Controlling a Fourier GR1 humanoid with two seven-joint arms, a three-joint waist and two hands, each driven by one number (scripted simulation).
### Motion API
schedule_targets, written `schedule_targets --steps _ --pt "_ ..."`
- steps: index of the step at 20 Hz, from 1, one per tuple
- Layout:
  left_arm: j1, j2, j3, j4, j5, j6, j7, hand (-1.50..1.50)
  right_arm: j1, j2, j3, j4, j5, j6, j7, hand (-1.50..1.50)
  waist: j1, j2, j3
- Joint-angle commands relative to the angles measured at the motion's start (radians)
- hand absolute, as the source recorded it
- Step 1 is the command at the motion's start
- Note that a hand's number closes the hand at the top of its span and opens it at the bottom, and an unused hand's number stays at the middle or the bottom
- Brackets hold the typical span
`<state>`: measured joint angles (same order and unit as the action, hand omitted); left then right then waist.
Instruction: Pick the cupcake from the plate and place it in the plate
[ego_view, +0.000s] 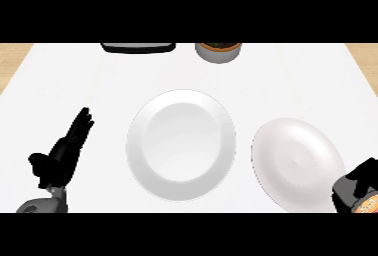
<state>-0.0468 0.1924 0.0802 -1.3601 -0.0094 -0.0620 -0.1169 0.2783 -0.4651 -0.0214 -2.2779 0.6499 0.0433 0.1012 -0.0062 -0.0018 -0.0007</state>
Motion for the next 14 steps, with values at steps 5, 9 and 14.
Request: schedule_targets --steps 5,9,14 --pt "-0.009 -0.012 -0.002 0.047 -0.018 -0.014 -0.036 0.0 -0.282 0.089 0.16 -0.023 0.099 0.121 0.233 1.5 0.015 0.003 0.0" --pt "-0.021 0.002 0.011 -0.019 -0.001 -0.019 0.023 0.0 -0.501 0.142 0.206 0.08 0.107 0.193 0.339 1.5 0.025 0.004 -0.001" --pt "-0.012 0.023 0.043 0.041 0.019 -0.061 -0.021 0.0 -0.547 0.288 0.383 0.178 0.211 0.184 0.379 1.5 0.015 0.003 0.0"
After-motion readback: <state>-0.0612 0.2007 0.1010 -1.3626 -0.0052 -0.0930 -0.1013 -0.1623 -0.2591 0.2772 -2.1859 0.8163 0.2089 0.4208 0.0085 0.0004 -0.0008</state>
